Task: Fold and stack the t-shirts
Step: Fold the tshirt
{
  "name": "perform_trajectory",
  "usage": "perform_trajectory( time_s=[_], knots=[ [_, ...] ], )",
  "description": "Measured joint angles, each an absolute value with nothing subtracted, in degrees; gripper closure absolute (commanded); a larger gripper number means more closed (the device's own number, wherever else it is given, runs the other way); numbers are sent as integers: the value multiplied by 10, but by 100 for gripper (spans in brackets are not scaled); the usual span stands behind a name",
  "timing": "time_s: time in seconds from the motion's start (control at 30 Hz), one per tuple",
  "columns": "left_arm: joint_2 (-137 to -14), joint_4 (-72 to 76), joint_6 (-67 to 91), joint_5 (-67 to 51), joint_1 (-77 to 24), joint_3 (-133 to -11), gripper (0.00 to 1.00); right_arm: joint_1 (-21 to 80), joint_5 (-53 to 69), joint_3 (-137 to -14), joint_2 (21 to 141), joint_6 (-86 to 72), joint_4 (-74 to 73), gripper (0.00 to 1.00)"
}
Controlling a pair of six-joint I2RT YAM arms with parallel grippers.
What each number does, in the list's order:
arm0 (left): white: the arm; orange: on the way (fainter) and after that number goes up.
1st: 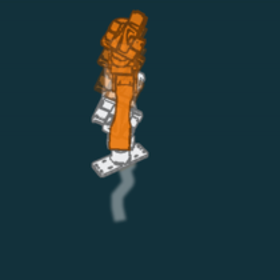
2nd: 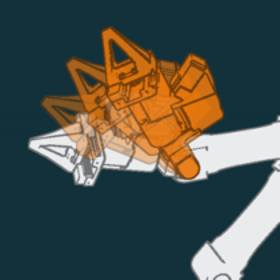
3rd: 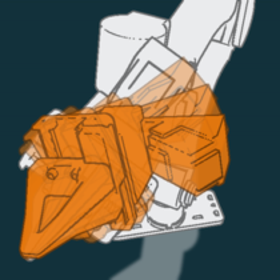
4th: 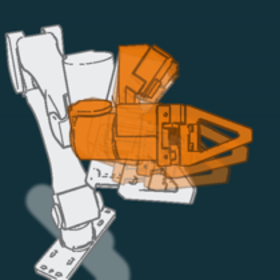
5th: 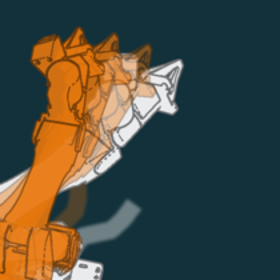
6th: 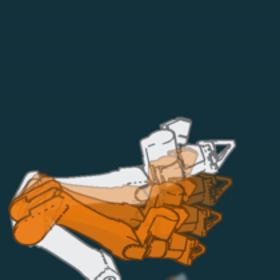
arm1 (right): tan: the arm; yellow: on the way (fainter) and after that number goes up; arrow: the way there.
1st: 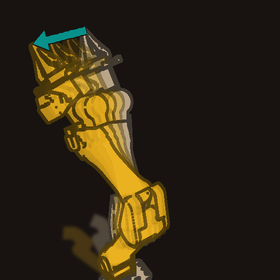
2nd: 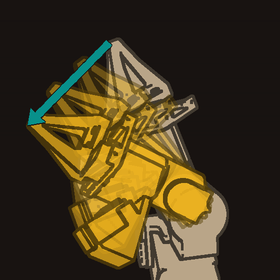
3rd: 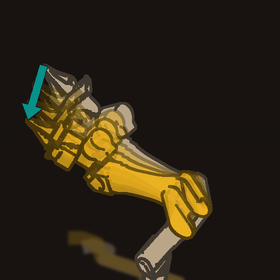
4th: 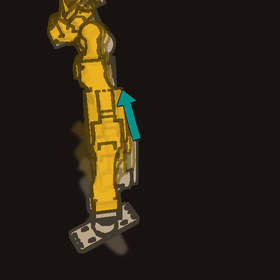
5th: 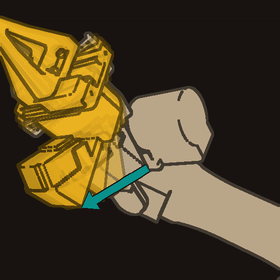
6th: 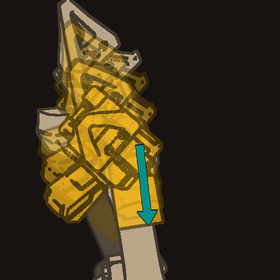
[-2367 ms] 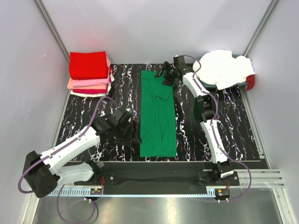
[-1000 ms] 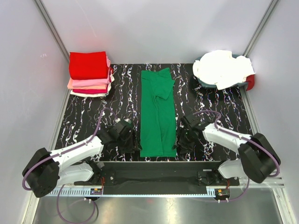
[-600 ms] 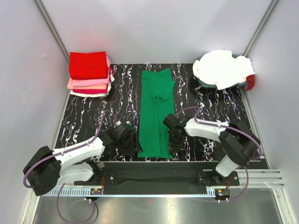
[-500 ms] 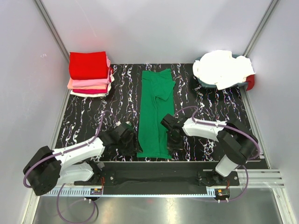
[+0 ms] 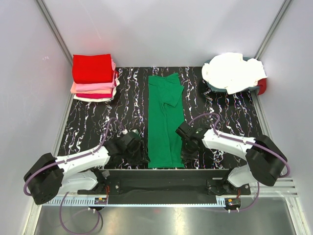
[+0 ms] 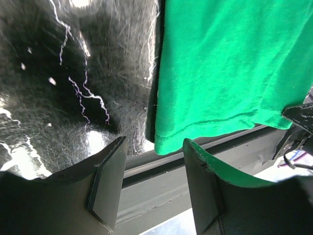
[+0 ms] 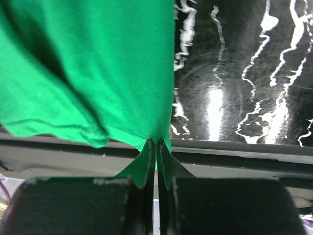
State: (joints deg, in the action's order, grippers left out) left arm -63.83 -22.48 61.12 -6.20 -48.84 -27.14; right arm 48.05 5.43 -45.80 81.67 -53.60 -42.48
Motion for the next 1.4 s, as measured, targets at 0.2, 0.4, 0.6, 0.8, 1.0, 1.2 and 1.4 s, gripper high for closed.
perform_trajectory(
  time_s=[0.2, 0.4, 0.6, 0.8, 1.0, 1.2, 1.4],
  knots=[
    [-656, -184, 637, -63, -519, -254, 46, 481, 56, -436, 818, -543, -410, 100],
    [-714, -130, 661, -63, -547, -265, 93, 481, 56, -434, 818, -543, -401, 100],
    [-726, -134, 670, -58, -563, -276, 100, 481, 55, -434, 812, -543, -404, 100],
    [-647, -242, 683, -35, -576, -312, 100, 481, 53, -428, 723, -561, -442, 100],
    [-614, -331, 673, -15, -571, -408, 100, 478, 33, -477, 681, -561, -505, 100],
    [-656, -382, 611, -10, -488, -510, 100, 397, 19, -601, 741, -496, -526, 100],
    [-761, -398, 523, -33, -382, -594, 100, 317, 13, -716, 854, -410, -521, 100]
  ],
)
